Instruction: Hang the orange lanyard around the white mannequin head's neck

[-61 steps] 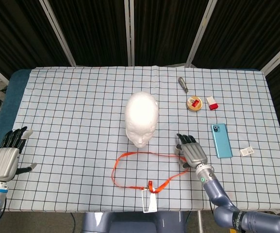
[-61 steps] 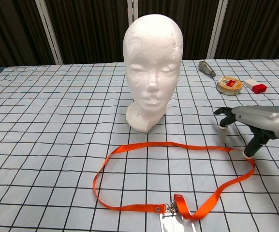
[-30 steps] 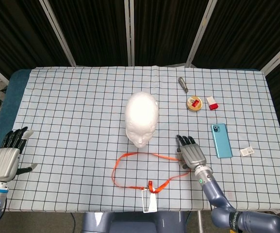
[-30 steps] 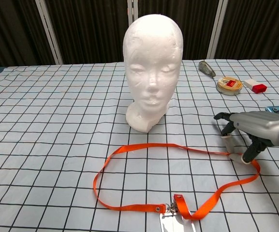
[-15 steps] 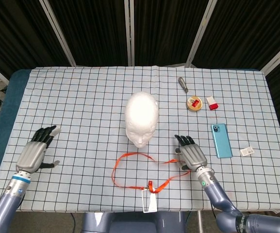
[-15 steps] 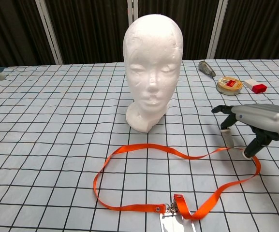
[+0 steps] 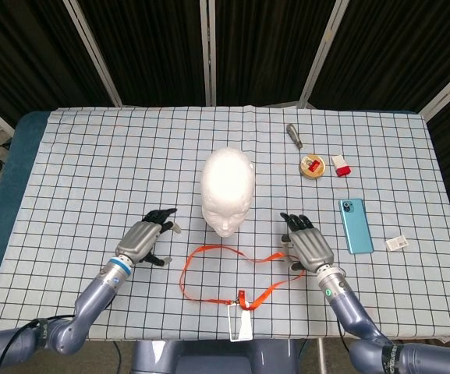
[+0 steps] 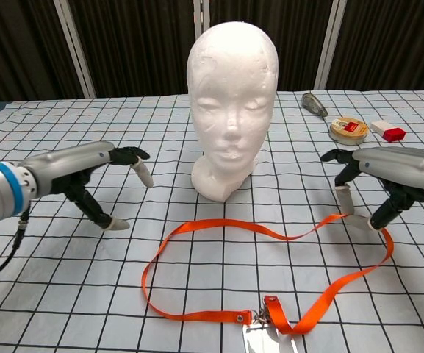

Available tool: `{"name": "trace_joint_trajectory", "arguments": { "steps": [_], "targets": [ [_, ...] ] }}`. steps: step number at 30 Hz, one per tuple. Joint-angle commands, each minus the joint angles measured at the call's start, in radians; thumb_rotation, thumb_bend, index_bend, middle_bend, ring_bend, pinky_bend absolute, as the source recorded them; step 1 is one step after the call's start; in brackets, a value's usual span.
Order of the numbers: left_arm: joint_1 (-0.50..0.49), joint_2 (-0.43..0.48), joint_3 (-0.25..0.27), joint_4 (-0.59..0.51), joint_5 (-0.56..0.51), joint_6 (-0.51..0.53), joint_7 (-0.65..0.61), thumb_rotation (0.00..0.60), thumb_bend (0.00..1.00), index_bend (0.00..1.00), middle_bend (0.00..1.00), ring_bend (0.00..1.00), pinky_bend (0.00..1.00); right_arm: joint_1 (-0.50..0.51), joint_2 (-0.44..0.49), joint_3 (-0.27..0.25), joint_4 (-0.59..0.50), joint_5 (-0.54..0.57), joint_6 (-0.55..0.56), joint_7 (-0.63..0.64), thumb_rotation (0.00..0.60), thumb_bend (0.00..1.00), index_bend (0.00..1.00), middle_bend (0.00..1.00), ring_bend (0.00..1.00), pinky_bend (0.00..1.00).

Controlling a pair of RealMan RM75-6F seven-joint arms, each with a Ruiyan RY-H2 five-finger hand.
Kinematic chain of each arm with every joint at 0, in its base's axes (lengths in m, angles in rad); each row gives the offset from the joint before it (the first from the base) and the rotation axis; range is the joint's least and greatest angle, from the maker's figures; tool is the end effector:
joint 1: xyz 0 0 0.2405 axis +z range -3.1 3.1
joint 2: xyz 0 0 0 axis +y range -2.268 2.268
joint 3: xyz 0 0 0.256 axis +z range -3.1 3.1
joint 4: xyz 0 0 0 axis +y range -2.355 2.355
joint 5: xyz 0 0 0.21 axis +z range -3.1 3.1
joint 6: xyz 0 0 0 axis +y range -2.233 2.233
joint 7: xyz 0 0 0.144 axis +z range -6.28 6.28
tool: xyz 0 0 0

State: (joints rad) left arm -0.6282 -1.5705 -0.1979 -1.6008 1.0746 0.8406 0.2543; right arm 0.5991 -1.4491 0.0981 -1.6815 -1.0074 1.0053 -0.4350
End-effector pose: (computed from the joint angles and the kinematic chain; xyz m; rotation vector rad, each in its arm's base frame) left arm -0.1512 0.2989 -0.0423 -1.8742 -1.3342 -0.9421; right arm -0.1911 -0.2890 -0.0035 1.8168 -1.1296 0.7647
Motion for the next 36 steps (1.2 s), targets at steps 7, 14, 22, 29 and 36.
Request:
{"name": "trace_joint_trajectory", "arguments": {
  "steps": [7,14,22,29,36],
  "targets": [
    [-0.067,-0.129,-0.002,0.089,-0.051,0.0,0.033,0.6,0.26,0.36,0.0,0.0,0.0,0.003,0.008,0.006,0.012,0.008,-0.005,0.016,0.6,0.45,0.73,0.02,0.0,0.0],
    [-0.082,-0.181,0.001,0.138,-0.062,0.009,0.016,0.6,0.28,0.37,0.0,0.0,0.0,0.0,0.019,0.004,0.018,0.004,-0.005,0.03,0.6,0.45,0.73,0.02,0.0,0.0],
    [-0.095,-0.212,0.01,0.166,-0.086,0.02,0.031,0.6,0.32,0.4,0.0,0.0,0.0,-0.001,0.024,0.0,0.01,-0.002,-0.001,0.031,0.6,0.45,0.73,0.02,0.0,0.0],
    [-0.1,-0.23,0.02,0.188,-0.096,0.03,0.043,0.6,0.36,0.42,0.0,0.0,0.0,-0.001,0.023,-0.004,0.01,-0.005,0.001,0.03,0.6,0.45,0.74,0.03,0.0,0.0],
    [-0.1,-0.236,0.027,0.202,-0.092,0.038,0.039,0.6,0.36,0.43,0.0,0.0,0.0,-0.003,0.024,-0.005,0.013,-0.009,0.002,0.037,0.6,0.45,0.74,0.03,0.0,0.0]
  ]
}}
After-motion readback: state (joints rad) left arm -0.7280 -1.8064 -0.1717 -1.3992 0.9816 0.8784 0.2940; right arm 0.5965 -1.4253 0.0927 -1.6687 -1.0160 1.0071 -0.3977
